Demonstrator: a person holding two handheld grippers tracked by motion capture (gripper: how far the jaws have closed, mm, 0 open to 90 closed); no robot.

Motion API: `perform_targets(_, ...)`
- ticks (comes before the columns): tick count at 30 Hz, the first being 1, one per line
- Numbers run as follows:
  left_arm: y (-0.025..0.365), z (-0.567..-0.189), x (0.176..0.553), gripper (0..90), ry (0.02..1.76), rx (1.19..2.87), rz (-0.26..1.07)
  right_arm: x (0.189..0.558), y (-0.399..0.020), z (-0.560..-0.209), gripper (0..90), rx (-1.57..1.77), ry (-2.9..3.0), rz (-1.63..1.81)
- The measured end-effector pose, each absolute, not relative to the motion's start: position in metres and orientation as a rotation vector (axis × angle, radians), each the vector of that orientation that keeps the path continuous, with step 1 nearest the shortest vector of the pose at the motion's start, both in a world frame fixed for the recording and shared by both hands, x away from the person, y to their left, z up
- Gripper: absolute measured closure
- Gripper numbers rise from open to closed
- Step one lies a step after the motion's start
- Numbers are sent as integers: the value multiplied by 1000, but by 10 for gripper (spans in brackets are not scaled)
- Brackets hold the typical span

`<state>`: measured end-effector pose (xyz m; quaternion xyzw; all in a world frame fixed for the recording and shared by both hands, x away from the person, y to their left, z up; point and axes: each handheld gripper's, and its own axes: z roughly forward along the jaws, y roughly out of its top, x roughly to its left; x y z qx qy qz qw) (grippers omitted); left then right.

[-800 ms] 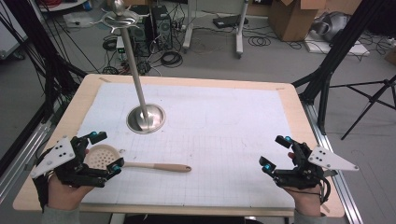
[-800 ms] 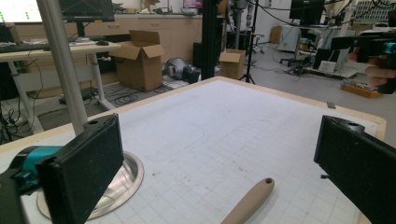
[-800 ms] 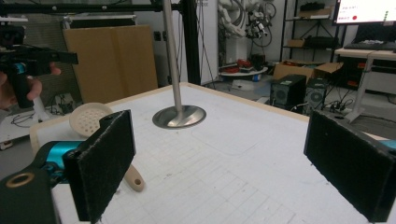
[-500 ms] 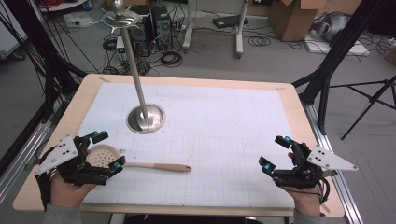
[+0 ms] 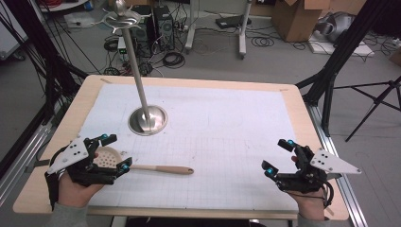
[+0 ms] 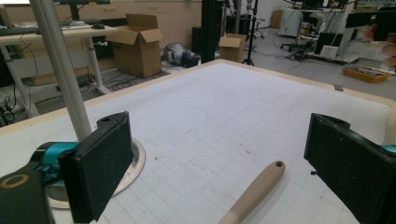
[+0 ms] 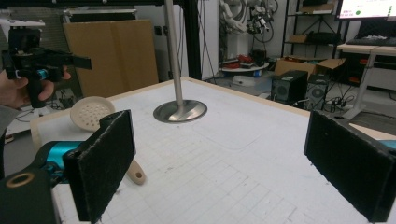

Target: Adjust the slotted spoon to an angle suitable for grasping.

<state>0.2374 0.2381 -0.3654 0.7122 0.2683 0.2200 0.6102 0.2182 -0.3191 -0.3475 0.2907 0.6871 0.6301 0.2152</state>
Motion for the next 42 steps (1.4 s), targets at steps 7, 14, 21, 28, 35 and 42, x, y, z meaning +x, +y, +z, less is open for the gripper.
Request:
perform_targets(7, 231, -371, 242, 196, 610, 1695, 469, 216, -319, -348, 78, 814, 1906, 1747)
perform_targets(14, 222, -380, 247, 389, 625, 1772, 412, 214, -325, -348, 78, 817, 1898, 1737)
perform_targets(21, 216, -387, 251, 520, 618, 1813, 383, 213, -323, -349, 78, 816, 1914, 1733)
perform_targets(28, 207, -397, 254, 638, 618, 1842, 363, 213, -322, -349, 78, 807, 1920, 1730)
perform_targets(35, 199, -405, 256, 776, 594, 1888, 351, 213, -322, -350, 79, 803, 1922, 1729)
perform_targets(42, 193, -414, 260, 859, 598, 1924, 319, 212, -322, -349, 79, 800, 1923, 1726)
